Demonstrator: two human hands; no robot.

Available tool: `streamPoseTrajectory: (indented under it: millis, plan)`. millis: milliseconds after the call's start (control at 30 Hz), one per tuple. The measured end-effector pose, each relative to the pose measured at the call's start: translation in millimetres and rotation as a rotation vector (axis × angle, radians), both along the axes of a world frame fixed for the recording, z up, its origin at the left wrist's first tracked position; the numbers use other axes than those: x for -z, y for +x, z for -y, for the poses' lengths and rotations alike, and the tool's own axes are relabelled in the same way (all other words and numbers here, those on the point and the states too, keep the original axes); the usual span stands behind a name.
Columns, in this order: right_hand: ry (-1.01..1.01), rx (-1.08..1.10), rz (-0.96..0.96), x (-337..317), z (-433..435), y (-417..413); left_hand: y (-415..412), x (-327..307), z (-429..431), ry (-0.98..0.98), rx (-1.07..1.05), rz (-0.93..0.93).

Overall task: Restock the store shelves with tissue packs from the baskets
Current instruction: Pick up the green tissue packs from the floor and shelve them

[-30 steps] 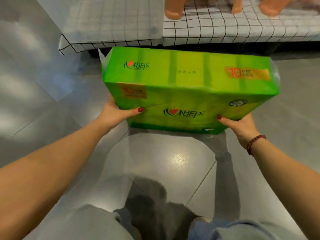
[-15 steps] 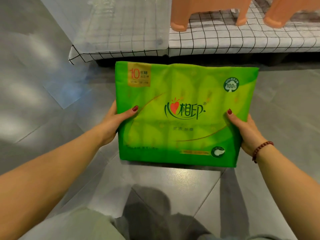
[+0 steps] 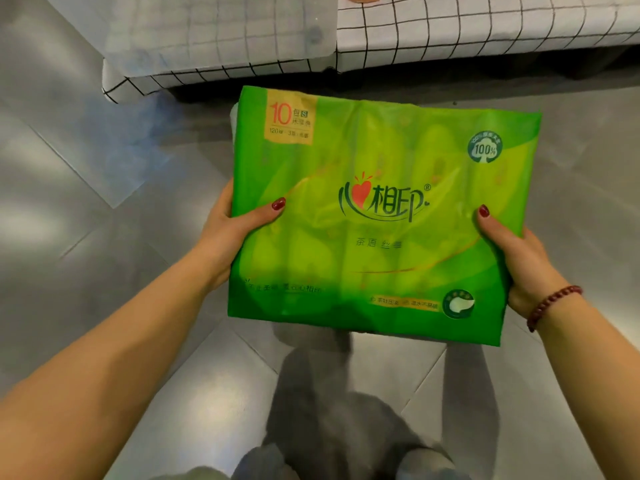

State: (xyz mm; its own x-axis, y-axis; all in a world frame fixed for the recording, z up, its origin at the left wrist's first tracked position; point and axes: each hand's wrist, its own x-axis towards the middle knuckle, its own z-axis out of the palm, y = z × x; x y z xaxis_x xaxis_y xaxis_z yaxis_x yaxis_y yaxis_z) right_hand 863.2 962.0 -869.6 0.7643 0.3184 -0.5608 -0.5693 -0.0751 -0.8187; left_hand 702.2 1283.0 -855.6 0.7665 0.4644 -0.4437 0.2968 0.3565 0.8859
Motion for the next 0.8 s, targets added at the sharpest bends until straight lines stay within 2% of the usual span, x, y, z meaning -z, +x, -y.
streamPoseTrajectory:
  millis: [333,800]
  plan:
    - [-0.107,0.047,-0.156,-175,43,-72,-58,-164,34,-0.054,0.086,-0.147]
    - [-0.104,0.203,-0.199,-490,113,-174,-134,-471,97,-0.154,0.142,-0.222]
